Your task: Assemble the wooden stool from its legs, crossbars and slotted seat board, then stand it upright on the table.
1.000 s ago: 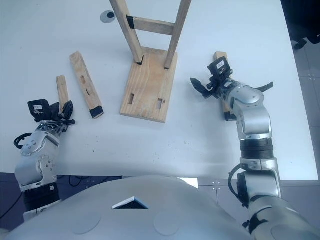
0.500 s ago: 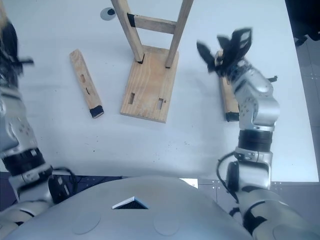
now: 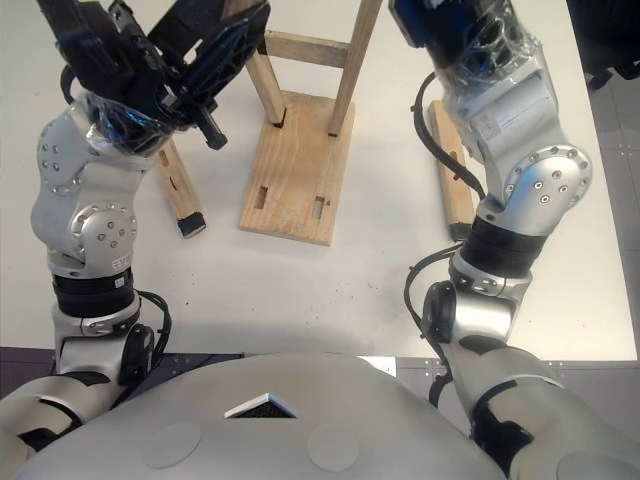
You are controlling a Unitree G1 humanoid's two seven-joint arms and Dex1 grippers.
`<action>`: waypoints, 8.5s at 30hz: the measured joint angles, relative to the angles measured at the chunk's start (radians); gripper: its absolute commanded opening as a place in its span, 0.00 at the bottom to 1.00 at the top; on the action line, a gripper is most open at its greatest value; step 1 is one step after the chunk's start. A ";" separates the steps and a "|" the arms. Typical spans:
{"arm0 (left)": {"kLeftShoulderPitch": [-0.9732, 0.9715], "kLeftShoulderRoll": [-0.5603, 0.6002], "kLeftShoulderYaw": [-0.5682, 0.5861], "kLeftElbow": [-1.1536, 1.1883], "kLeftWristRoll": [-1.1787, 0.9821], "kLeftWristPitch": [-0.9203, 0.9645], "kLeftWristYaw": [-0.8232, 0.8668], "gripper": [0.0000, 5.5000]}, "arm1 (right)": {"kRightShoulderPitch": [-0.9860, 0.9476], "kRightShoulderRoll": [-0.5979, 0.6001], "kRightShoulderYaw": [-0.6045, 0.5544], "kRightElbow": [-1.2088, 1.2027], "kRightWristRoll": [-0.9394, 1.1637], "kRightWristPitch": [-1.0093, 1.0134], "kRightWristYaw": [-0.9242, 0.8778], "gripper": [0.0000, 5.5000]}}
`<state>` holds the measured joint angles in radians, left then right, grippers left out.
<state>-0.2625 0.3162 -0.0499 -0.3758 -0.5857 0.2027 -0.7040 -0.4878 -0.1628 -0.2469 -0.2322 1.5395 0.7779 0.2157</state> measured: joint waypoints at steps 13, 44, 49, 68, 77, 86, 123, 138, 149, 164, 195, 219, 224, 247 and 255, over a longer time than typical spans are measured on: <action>0.003 0.000 -0.025 0.012 0.076 0.002 0.016 0.23 | 0.032 -0.007 0.062 -0.027 0.001 0.001 -0.064 0.23; 0.085 -0.087 0.208 0.126 0.317 -0.187 0.412 0.65 | 0.271 -0.284 -0.223 0.079 -0.364 -0.170 0.104 0.07; 0.129 -0.100 0.277 0.126 0.298 -0.163 0.489 0.65 | 0.379 -0.283 -0.203 0.124 -0.629 -0.316 0.139 0.07; 0.140 -0.105 0.291 0.118 0.292 -0.151 0.528 0.65 | 0.522 -0.275 -0.120 0.159 -0.855 -0.385 0.193 0.07; 0.143 -0.105 0.290 0.119 0.299 -0.138 0.542 0.65 | 0.541 -0.283 0.019 0.111 -1.114 -0.553 0.215 0.07; 0.143 -0.105 0.287 0.120 0.300 -0.118 0.545 0.65 | 0.557 -0.281 0.032 0.125 -1.154 -0.531 0.169 0.07; 0.193 -0.133 0.267 0.087 0.310 -0.110 0.566 0.65 | 0.639 -0.483 0.128 0.061 -1.311 -0.193 0.304 0.54; 0.213 -0.116 0.236 0.015 0.048 0.106 0.422 0.68 | 0.489 -0.322 -0.074 0.056 -1.066 -0.067 0.248 0.37; 0.043 -0.085 0.168 0.011 -0.588 0.552 0.225 0.81 | 0.215 -0.296 -0.168 -0.052 -0.511 0.136 0.420 0.37; -0.069 -0.095 0.170 0.133 -0.812 0.669 0.226 0.81 | 0.216 -0.367 -0.026 -0.110 -0.297 0.280 0.545 0.37; -0.074 -0.094 0.159 0.130 -0.713 0.611 0.117 0.37 | 0.185 -0.359 0.084 -0.094 -0.284 0.287 0.517 0.46; 0.078 0.276 0.157 0.373 -0.093 0.145 -0.512 0.37 | 0.237 -0.397 0.221 0.245 -0.901 -0.102 0.656 0.60; 0.079 0.278 0.121 0.427 -0.048 0.017 -0.590 0.37 | 0.238 -0.394 0.221 0.246 -0.914 -0.115 0.659 0.60; -0.133 0.495 -0.094 0.653 0.020 -0.170 -0.881 0.37 | 0.354 -0.314 0.208 0.244 -0.949 -0.187 0.610 0.60; -0.145 0.533 -0.195 0.588 0.057 -0.207 -0.860 0.37 | 0.356 -0.310 0.210 0.244 -0.952 -0.188 0.607 0.60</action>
<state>-0.4074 0.8492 -0.2453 0.2122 -0.5285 -0.0043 -1.5637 -0.1315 -0.4723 -0.0372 0.0116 0.5872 0.5903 0.8231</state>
